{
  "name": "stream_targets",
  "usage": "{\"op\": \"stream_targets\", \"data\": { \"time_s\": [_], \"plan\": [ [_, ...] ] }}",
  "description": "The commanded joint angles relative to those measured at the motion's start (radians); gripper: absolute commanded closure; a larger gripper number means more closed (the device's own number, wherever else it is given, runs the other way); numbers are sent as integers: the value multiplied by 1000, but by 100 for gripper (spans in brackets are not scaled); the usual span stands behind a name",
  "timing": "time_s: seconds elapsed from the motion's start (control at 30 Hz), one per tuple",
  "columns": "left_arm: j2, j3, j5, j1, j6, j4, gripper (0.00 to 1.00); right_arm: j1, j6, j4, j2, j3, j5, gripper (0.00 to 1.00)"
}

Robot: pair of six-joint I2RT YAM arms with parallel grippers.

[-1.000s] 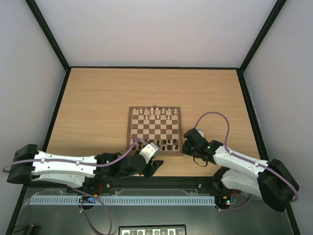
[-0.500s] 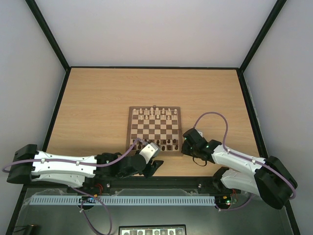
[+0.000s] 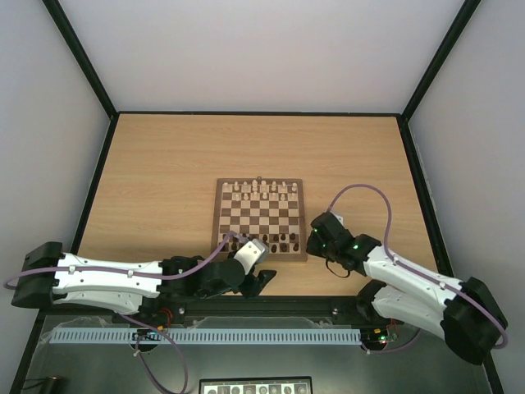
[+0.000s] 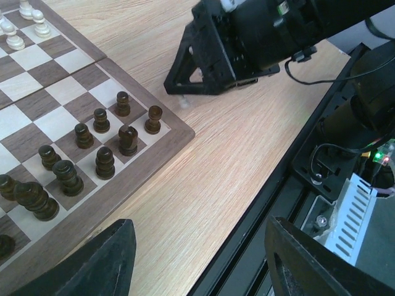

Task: Set up the chess pieces on the board
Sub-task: Pick up the chess piece at the center of the board, then place the chess piece on the chessboard.

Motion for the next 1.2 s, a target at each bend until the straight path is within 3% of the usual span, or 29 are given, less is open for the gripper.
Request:
{"op": "stream_targets", "data": {
  "time_s": [0.0, 0.23, 0.43, 0.73, 0.87, 1.17],
  "plan": [
    [-5, -13, 0, -8, -3, 56, 39, -3, -19, -133, -91, 75, 61, 84],
    [-19, -32, -2, 6, 17, 226, 23, -6, -19, -196, -208, 170, 29, 85],
    [-54, -112, 1, 75, 28, 490, 23, -6, 29, -137, -293, 241, -33, 85],
    [39, -85, 181, 203, 25, 711, 34, -6, 118, 6, -396, 204, -154, 85],
    [130, -13, 235, 226, 13, 708, 39, -7, 132, 3, -396, 210, -168, 85],
    [232, 85, 175, 233, 0, 649, 50, -7, 178, -5, -428, 179, -169, 85]
  ]
}}
